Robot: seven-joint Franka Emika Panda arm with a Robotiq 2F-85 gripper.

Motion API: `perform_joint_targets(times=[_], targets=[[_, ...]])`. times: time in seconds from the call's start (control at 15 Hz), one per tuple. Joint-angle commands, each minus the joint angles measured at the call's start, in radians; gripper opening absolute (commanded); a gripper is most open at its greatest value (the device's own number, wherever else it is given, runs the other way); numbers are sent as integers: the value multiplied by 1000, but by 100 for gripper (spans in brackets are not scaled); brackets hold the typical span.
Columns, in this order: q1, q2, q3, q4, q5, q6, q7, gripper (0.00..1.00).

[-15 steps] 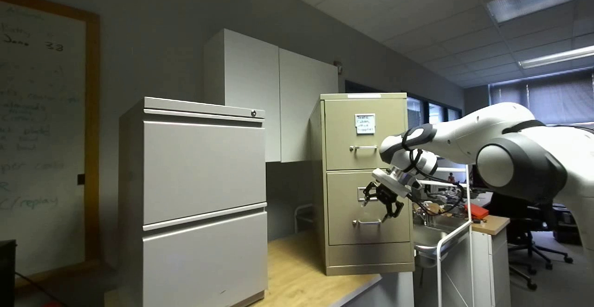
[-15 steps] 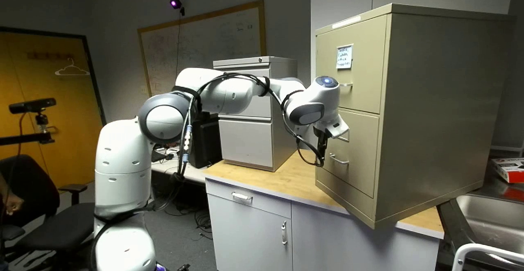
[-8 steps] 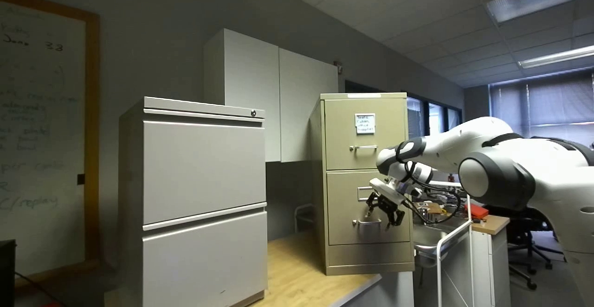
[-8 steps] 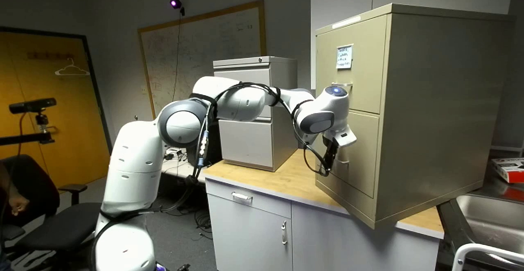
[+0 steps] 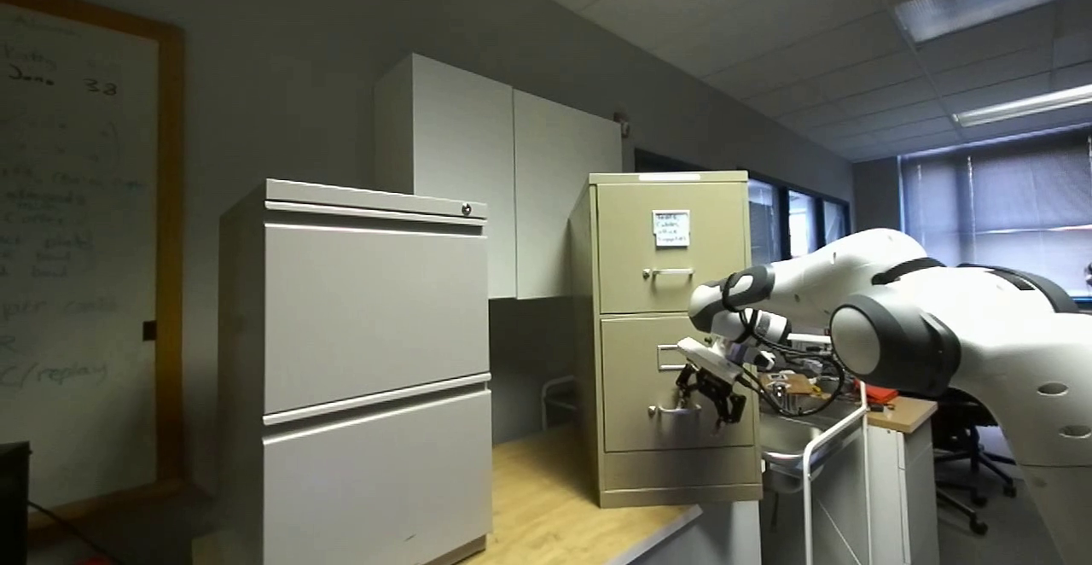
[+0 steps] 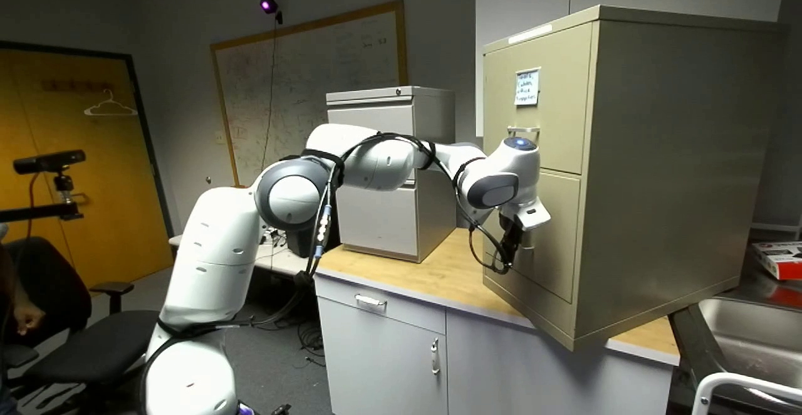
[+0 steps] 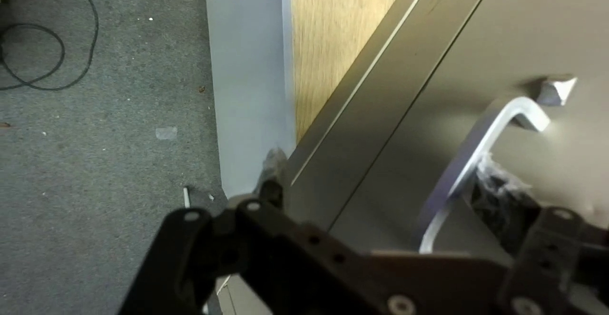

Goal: Open the bottom drawer of the beige file cabinet

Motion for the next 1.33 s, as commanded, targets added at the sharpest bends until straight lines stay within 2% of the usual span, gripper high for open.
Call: perform_joint_targets(times=[0.0, 0.2, 0.53, 0.8, 1.27], targets=[[11, 90, 9, 91, -66, -37, 87, 100], [21, 94, 7, 122, -84, -16, 184, 100], [23, 86, 79, 119, 68, 88, 185, 100], [41, 107, 59, 81, 5, 123, 217, 100], [68, 26, 23, -112, -52, 265, 378, 100]])
